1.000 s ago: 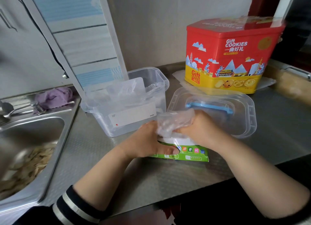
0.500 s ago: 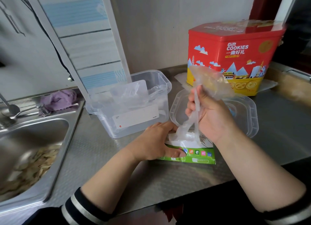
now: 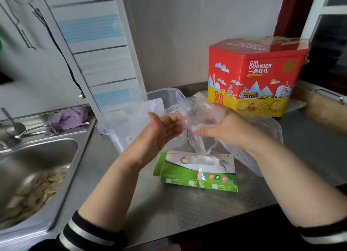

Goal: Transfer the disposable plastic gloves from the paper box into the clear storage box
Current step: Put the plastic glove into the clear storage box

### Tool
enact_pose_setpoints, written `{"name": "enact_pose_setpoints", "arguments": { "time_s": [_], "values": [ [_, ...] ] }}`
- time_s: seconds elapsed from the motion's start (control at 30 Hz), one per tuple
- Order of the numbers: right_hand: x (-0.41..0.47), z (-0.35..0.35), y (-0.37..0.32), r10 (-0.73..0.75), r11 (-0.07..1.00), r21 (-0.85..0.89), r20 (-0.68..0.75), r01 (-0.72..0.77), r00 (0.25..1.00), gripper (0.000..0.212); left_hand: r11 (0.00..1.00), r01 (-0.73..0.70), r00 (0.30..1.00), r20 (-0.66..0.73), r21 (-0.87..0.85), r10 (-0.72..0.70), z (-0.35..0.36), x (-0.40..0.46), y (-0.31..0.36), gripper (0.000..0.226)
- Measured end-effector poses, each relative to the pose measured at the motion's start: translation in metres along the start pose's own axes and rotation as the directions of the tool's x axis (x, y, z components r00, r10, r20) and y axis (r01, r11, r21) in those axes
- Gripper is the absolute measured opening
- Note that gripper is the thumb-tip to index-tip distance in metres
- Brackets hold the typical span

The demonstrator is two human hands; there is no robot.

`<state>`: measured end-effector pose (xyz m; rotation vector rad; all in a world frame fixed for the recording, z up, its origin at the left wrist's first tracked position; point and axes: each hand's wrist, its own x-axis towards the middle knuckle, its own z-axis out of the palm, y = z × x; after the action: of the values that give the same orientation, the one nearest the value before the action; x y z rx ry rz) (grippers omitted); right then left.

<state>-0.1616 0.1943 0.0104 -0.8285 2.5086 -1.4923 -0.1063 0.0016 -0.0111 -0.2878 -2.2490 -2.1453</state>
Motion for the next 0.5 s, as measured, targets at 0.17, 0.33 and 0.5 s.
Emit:
{"name": "enact_pose_setpoints", "arguments": {
  "time_s": [0.17, 0.33, 0.5],
  "values": [
    [-0.01, 0.008, -0.009, 0.09, 0.948, -0.31, 0.069, -0.064, 0.994, 0.067, 0.987, -0.023, 0.993, -0.107, 0.16, 0.04, 0.013, 0.008, 0.025, 0.032],
    [-0.008, -0.01, -0.009, 0.078, 0.996, -0.07, 0.298, -0.06, 0.951, 0.111, 0.962, -0.089, 0.979, -0.155, 0.259, 0.132, 0.008, 0.016, 0.032, 0.022],
    [-0.009, -0.021, -0.005, -0.002, 0.896, 0.415, 0.358, -0.156, 0.934, 0.057, 0.961, -0.125, 0.978, -0.134, 0.248, 0.162, 0.001, 0.012, 0.046, 0.022]
  ]
}}
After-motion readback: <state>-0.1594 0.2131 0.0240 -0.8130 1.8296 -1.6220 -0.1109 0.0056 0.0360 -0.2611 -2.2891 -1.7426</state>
